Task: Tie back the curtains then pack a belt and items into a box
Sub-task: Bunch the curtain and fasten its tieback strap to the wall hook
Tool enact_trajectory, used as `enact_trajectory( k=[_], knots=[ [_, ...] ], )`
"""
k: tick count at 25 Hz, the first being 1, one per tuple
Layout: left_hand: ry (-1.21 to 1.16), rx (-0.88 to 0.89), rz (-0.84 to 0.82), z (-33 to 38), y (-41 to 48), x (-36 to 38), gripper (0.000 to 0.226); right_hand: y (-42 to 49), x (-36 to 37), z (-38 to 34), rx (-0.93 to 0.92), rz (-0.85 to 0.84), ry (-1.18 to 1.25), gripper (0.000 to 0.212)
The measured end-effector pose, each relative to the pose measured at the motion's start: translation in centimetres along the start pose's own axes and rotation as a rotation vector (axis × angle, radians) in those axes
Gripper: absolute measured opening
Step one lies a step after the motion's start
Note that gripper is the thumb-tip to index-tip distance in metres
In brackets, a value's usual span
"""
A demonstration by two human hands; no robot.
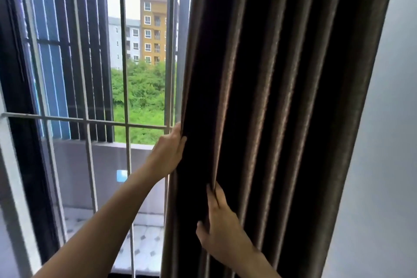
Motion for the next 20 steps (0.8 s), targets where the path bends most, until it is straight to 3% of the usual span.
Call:
enact_trajectory(
  k=[4, 9, 17, 20],
  knots=[
    [0.011, 0.037, -0.233, 2.1, 0.4, 2.5, 0.024, -1.8, 1.3, 3.8, 0.098, -0.123, 0.0, 0.084],
    [-0.041, 0.03, -0.463, 5.6, 0.7, 3.3, 0.015, -2.2, 0.2, 4.7, 0.056, -0.107, -0.006, 0.081],
    [-0.286, -0.005, -0.561, 7.9, -0.1, 3.0, 0.02, -2.3, 0.4, 4.7, -0.017, -0.108, -0.06, 0.077],
    [-0.152, 0.092, -0.496, 7.9, -0.3, 2.7, 0.023, -2.3, 0.0, 4.5, -0.036, -0.133, -0.077, 0.075]
  ],
)
Point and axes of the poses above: each hand's wrist, its own y-axis towards the middle knuckle, its own x-axis out of the palm, z = x × y, the point moved 2 cm from there along y, towards the middle knuckle, and after that the axes turned 11 degrees about y, right-handed, at the moved point
